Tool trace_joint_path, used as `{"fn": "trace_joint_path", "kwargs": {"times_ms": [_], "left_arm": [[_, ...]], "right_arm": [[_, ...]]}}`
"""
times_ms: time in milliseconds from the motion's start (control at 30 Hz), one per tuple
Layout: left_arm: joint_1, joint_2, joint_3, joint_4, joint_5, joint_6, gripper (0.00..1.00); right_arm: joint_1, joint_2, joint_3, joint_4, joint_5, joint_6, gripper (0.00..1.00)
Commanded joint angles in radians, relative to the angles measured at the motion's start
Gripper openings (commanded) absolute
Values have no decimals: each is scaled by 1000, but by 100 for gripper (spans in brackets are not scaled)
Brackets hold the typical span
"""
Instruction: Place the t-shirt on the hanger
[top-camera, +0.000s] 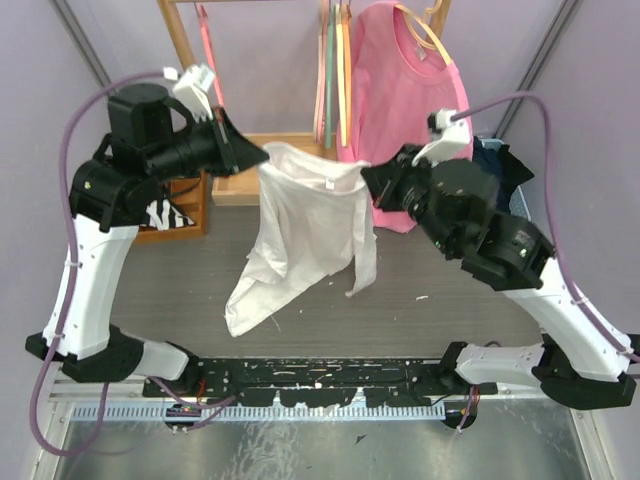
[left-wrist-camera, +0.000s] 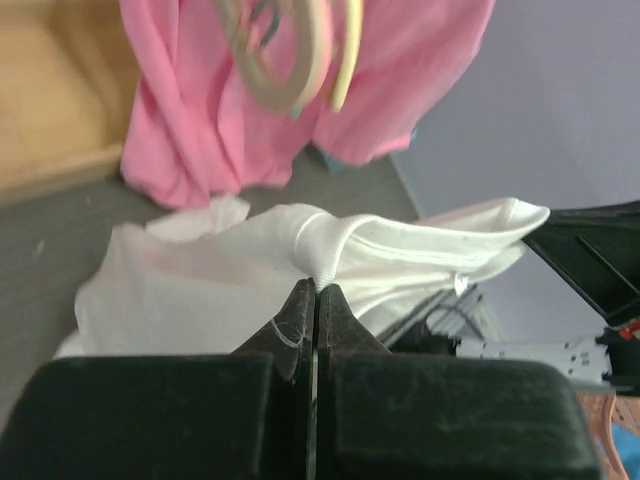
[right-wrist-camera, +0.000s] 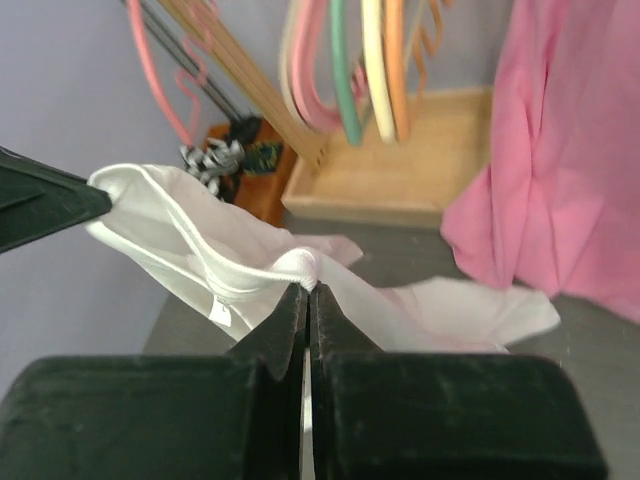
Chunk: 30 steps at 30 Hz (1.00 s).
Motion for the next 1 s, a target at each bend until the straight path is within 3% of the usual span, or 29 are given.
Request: {"fn": "trace_joint_path", "kwargs": {"times_ms": [0,200,300,467,600,733,867,967], "left_arm": [[3,-143,-290,51,65,-11,0],[3,-383,-821,162,73,-71,0],[-2,-440,-1049,260,94,-112,0],[-39,-450,-1234,368,99,-146,0],[-43,-417,-1197,355,84,-110,0],[-43,-378,-1033,271,76,-63,0],[-43,-339,-753,196,57,-63,0],[-43,-257,-414,94,35,-42,0]], "right_arm": [[0,-72,-225,-34,-35,164,1],[0,-133,-539,-20,-118,296,1],[1,-91,-617,-29,-158,328,1],[1,1,-640,-28,-169,341,1],[0,65,-547,-64,-117,311,1],[-2,110,-354,-148,-52,263,1],[-1,72,-183,-124,-20,188,1],[-1,89,-5,-111,-24,101,1]]}}
